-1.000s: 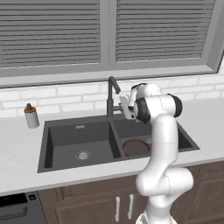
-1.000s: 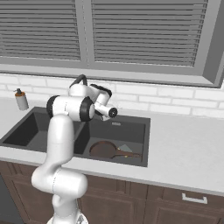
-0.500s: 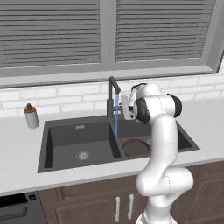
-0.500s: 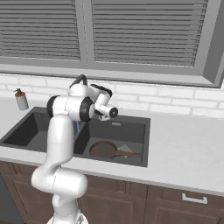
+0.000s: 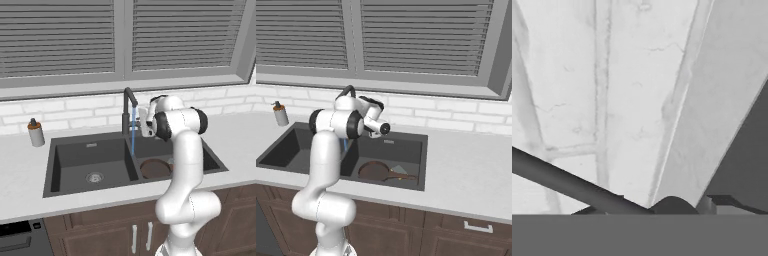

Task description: Pick the pan and sponge and place them into the sink. Then turn on the water.

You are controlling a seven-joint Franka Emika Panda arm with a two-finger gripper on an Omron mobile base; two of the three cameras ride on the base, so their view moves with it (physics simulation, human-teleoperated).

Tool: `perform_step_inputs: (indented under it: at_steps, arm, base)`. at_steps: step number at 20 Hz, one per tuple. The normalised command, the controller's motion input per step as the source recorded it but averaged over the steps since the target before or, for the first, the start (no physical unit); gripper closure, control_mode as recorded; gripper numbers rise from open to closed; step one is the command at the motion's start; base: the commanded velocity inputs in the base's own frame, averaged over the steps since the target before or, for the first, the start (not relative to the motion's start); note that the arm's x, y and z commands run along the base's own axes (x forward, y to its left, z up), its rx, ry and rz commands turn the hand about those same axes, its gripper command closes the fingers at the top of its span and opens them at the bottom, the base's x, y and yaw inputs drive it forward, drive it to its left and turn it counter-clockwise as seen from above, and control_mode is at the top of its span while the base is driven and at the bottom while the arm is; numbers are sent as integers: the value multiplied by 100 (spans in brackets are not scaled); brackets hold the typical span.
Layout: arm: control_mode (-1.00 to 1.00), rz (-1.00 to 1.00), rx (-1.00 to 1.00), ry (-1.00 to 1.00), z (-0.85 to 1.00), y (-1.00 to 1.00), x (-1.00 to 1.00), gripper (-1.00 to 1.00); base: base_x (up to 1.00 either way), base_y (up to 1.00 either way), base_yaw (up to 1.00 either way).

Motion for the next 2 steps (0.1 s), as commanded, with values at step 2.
perform_step_inputs:
  at_steps: [2]
  arm:
    - [-100,0,0,0,0,0,0,100]
  base:
    - [0,0,0]
